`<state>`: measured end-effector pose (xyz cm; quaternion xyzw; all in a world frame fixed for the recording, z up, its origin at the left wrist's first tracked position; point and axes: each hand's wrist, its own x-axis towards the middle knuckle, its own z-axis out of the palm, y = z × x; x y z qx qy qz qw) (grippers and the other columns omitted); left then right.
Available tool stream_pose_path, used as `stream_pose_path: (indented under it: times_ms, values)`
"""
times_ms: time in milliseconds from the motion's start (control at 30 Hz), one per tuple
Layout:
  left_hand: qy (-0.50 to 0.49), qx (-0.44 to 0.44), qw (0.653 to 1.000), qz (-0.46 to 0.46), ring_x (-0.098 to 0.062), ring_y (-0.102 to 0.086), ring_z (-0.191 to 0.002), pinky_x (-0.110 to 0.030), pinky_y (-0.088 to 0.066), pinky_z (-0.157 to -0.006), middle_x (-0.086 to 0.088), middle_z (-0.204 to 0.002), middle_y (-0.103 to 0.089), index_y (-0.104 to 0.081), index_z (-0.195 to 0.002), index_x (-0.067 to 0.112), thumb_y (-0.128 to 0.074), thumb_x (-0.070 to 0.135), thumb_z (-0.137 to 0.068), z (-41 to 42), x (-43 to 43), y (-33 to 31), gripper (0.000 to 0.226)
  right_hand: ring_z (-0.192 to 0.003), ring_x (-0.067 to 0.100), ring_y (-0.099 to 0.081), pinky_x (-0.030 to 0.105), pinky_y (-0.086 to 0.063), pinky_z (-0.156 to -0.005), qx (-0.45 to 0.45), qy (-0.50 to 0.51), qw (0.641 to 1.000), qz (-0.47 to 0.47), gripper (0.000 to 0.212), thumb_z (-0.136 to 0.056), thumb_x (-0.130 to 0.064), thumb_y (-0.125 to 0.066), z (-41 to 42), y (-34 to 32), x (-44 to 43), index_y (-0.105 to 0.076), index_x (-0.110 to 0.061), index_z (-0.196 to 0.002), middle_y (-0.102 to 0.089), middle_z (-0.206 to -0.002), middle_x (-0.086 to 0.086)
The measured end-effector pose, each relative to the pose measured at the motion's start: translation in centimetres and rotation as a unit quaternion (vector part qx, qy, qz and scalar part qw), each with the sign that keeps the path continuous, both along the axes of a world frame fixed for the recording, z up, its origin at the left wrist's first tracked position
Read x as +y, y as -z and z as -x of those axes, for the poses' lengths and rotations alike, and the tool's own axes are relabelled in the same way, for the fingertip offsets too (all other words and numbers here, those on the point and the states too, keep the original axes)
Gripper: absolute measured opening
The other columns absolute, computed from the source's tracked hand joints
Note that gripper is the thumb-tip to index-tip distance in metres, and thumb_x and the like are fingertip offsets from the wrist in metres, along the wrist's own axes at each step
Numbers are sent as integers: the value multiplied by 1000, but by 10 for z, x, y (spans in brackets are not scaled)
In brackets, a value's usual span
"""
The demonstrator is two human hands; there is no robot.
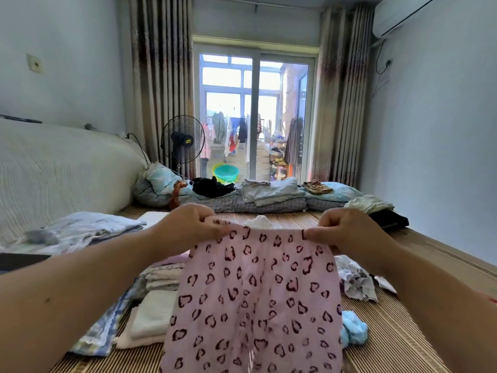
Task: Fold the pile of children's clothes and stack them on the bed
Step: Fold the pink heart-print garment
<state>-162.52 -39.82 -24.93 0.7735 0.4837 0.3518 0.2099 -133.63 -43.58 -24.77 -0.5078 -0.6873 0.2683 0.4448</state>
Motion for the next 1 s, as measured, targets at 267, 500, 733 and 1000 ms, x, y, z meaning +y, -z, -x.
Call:
stream_pose_path:
  times_ms: [267, 500, 733, 1000]
  values:
    - [-126, -70, 979, 144, -15, -60, -52, -26, -51, -51, -3, -66, -67, -69, -74, 8, -70, 24, -77, -52, 11, 0, 17, -68, 24, -66, 43, -58, -71, 57, 137, 988, -35, 27, -74, -25, -80, 51, 9, 17, -57, -13, -64, -69, -73, 9]
    - [-19, -227, 941, 250, -15, -59, -54, -22, -48, -54, -2, -64, -64, -64, -74, 14, -57, 40, -91, -90, -8, -15, 32, -80, 32, -71, 52, -57, -80, 135, 55, 989, 0, 29, -79, -40, -74, 71, 8, 16, -70, -12, -81, -74, -80, 11]
    - [-1, -26, 999, 19, -10, -61, -84, -23, -49, -71, 6, -91, -65, -68, -105, 24, -66, 53, -81, -77, -5, -8, 38, -89, 37, -70, 53, -55, -85, 92, -28, 995, 29, 11, -81, -6, -69, 55, 10, 17, -72, -6, -92, -73, -91, 19]
    - [108, -100, 959, 243, -20, -63, -102, -43, -47, -99, -4, -105, -69, -67, -105, 20, -75, 25, -73, -54, 49, 25, 33, -87, 32, -63, 51, -49, -94, 55, -58, 993, 85, 34, -79, 17, -49, 25, 12, 53, -70, -6, -93, -67, -92, 18]
